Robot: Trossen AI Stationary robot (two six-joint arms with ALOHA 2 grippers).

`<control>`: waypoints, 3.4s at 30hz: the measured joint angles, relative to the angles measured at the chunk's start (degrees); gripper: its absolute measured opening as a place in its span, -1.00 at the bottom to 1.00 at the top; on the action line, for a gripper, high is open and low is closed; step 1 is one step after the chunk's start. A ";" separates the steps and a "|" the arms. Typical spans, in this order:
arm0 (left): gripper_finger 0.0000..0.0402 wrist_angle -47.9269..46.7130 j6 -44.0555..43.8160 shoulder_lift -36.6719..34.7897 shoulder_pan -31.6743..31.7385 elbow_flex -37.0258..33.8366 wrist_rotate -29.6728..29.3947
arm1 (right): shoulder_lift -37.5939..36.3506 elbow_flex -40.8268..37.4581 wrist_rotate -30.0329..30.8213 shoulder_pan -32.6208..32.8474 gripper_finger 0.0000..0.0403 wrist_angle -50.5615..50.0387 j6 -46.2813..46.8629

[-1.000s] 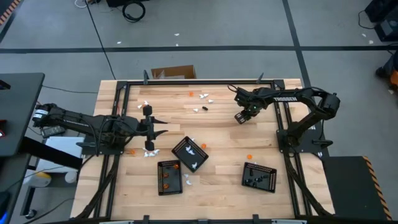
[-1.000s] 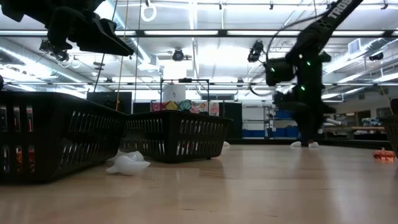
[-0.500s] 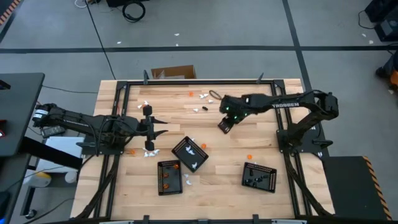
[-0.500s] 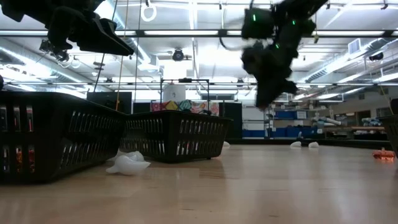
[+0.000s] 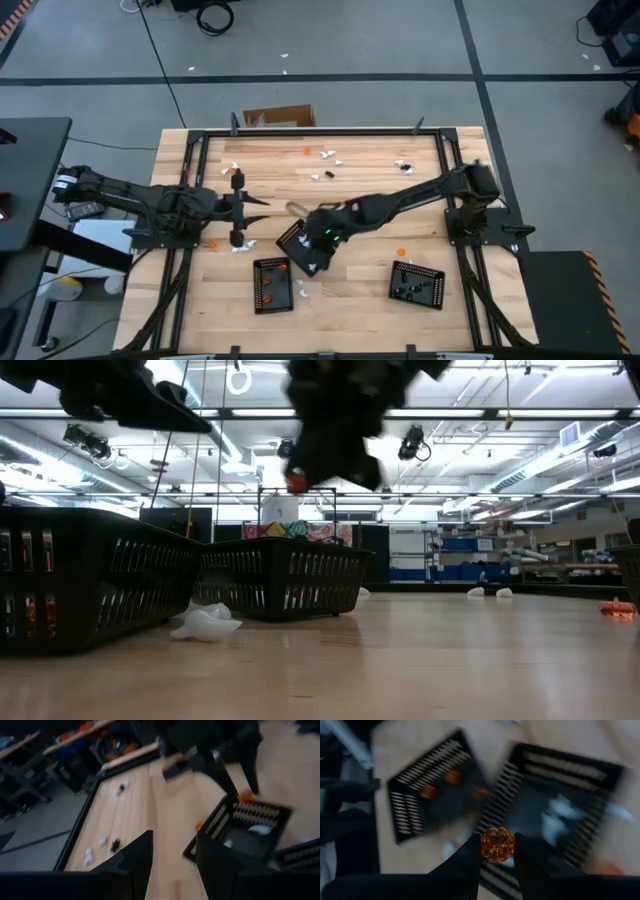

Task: Sort Halloween decoration
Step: Put the orange pumpkin toy into the left black basket, then put the white ghost toy into the middle black basket

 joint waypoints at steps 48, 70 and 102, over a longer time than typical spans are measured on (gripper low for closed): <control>-0.23 -15.11 -33.92 0.78 -31.44 2.71 -3.98 | 13.69 21.44 26.27 17.36 -0.07 -19.60 -7.36; -0.23 -14.59 -26.41 1.01 -31.29 2.71 -17.19 | 13.75 -2.68 39.65 23.20 -0.08 19.13 -2.40; -0.23 -13.72 -26.96 0.98 -31.31 2.71 -17.32 | 25.96 10.90 31.65 20.65 -0.01 13.83 -5.14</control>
